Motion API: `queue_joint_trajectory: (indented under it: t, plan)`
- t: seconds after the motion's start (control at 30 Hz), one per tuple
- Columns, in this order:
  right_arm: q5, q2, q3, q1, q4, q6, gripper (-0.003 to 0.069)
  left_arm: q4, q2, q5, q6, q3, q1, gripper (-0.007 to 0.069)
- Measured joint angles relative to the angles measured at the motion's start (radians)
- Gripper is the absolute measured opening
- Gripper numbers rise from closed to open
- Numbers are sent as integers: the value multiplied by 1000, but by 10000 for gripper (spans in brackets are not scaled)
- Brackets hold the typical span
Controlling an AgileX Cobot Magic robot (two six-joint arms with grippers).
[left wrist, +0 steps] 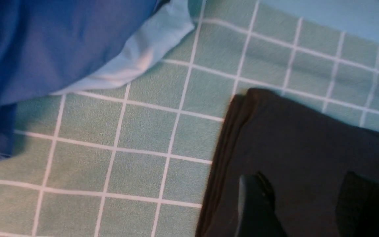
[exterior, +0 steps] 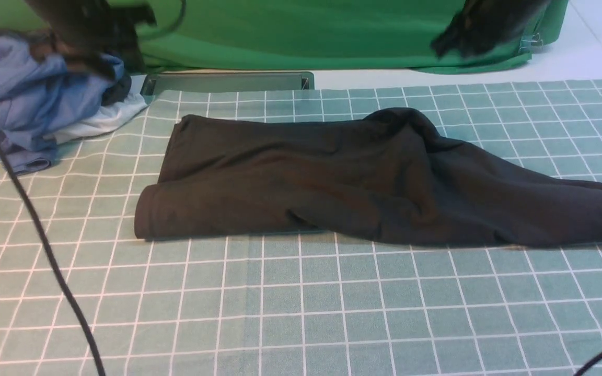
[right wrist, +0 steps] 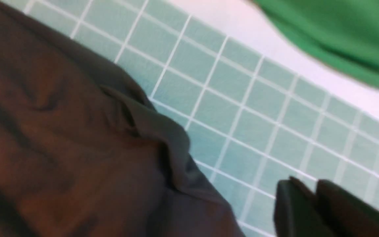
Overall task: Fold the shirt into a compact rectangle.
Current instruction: 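Fold the black garment in half by bringing its near edge over to the far edge, then pull the folded dark garment lengthwise by its ends to straighten it flat on the table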
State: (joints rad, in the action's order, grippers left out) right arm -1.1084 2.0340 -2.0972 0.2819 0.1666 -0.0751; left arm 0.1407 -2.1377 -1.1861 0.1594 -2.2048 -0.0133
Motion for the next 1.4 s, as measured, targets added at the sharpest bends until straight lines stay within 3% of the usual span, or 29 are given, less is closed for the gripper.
queue_joint_trajectory:
  t: [0.1, 0.2, 0.47, 0.63, 0.87, 1.0, 1.17, 1.33, 1.37, 1.4]
  plan:
    - [-71, -21, -72, 0, 0, -14, 30, 50, 33, -14, -1, 16, -1, 156]
    - [-91, -95, -39, 0, -1, -14, 25, 91, 121, -15, -19, 167, -1, 39]
    - [-106, -397, 390, -40, -11, 61, 24, 108, 425, 30, -35, 764, 1, 25]
    - [-101, -510, 696, -63, -29, 66, 24, 133, 432, 201, -22, 1013, 18, 135]
    - [-115, -498, 818, -93, -88, 4, 24, 82, 350, 362, 57, 1039, 15, 342]
    - [-95, -472, 830, -180, -109, 13, 24, 108, 295, 405, 60, 1039, 15, 460]
    - [43, -445, 830, -319, -112, 95, 33, 190, 268, 447, 6, 1039, 15, 526]
    - [123, -365, 830, -400, -111, 145, 193, 257, 268, 460, -68, 1039, 15, 521]
    - [136, -346, 830, -410, -111, 148, 260, 260, 268, 461, -77, 1039, 15, 517]
    - [164, -309, 830, -429, -111, 152, 371, 264, 268, 464, -82, 1039, 15, 498]
